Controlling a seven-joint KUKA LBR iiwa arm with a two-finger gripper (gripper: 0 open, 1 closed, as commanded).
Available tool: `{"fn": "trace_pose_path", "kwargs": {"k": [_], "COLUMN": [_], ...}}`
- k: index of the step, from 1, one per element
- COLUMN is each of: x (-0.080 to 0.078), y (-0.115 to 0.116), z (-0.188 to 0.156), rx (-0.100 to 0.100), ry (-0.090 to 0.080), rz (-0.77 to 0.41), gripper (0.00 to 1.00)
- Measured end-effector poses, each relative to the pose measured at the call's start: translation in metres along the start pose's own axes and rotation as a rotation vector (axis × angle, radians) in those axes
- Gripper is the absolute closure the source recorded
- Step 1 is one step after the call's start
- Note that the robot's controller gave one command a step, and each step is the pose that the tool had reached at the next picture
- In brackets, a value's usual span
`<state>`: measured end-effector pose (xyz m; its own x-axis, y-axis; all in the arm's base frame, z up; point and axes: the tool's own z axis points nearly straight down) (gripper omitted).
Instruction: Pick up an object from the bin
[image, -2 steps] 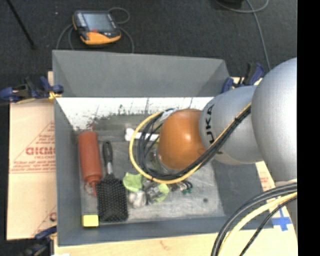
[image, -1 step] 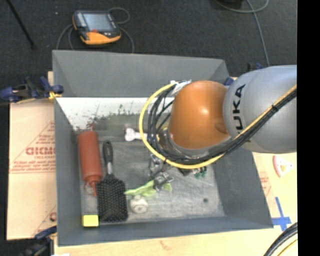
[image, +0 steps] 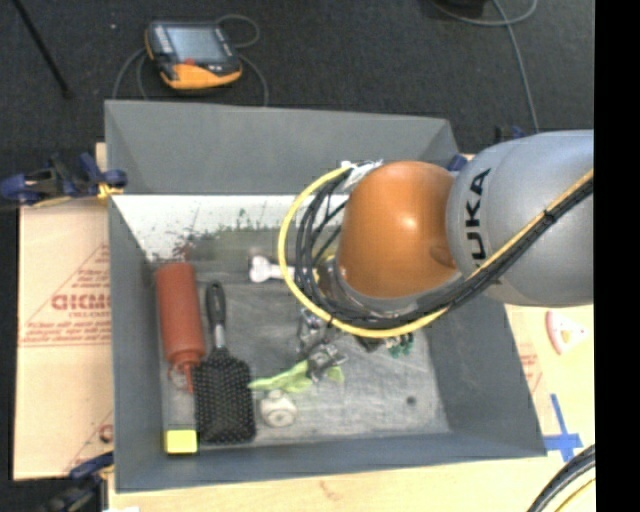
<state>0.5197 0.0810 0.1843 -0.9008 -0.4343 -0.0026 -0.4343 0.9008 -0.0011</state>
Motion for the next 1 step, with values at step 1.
{"fn": "trace_pose_path", "kwargs": {"k": [1], "x": [-0.0004], "y": [0.0117], "z": [-0.0588], "rx": [-0.001], "ry": [0.004], "rz": [-0.007], "gripper": [1.0]}}
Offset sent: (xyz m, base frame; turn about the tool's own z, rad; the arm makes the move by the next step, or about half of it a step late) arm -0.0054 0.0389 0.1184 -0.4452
